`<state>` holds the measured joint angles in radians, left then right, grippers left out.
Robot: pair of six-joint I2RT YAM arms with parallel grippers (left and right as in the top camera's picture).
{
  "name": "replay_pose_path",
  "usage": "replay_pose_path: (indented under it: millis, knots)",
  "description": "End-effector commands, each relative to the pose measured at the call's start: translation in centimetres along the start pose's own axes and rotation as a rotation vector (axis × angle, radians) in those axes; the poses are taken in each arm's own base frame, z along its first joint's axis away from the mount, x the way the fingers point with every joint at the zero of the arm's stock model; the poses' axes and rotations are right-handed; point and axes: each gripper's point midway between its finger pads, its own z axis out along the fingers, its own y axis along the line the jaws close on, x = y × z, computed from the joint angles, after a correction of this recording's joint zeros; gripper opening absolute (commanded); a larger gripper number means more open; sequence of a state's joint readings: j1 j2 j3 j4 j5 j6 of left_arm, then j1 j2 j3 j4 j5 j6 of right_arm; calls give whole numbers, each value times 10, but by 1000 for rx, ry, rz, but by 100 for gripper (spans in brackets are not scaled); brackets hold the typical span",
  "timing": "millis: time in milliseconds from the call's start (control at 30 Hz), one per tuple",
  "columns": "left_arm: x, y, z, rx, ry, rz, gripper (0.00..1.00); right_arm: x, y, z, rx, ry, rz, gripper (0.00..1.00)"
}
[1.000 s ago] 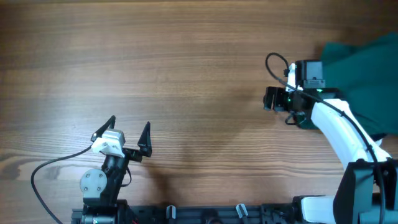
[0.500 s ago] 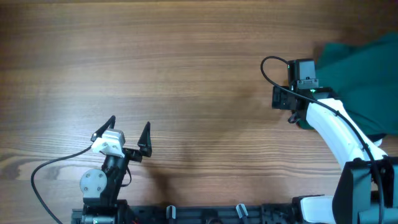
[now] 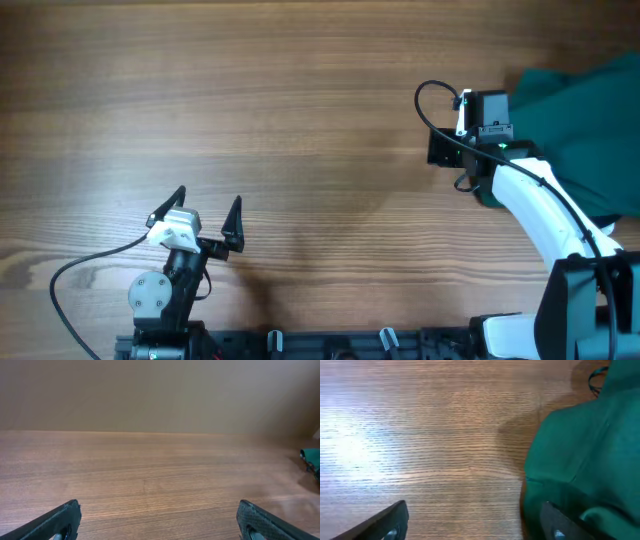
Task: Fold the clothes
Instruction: 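Reach the right gripper toward the green garment's edge and grasp it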
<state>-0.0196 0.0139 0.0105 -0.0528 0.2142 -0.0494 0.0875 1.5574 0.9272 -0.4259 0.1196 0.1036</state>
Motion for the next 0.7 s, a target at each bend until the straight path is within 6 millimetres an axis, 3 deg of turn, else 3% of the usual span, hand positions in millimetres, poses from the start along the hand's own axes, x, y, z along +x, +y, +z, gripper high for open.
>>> replay_pose_path:
  millis: [0,133,333,667]
  knots:
    - [2,-1,0,2,2,16,100,4,-12,13,91,39,-10,89]
    - [2,-1,0,2,2,16,100,21,-27,33,192,108,-27,91]
    - [2,-1,0,2,2,16,100,35,-49,45,332,160,-59,91]
    - [2,-1,0,2,2,16,100,33,-61,47,408,148,-66,86]
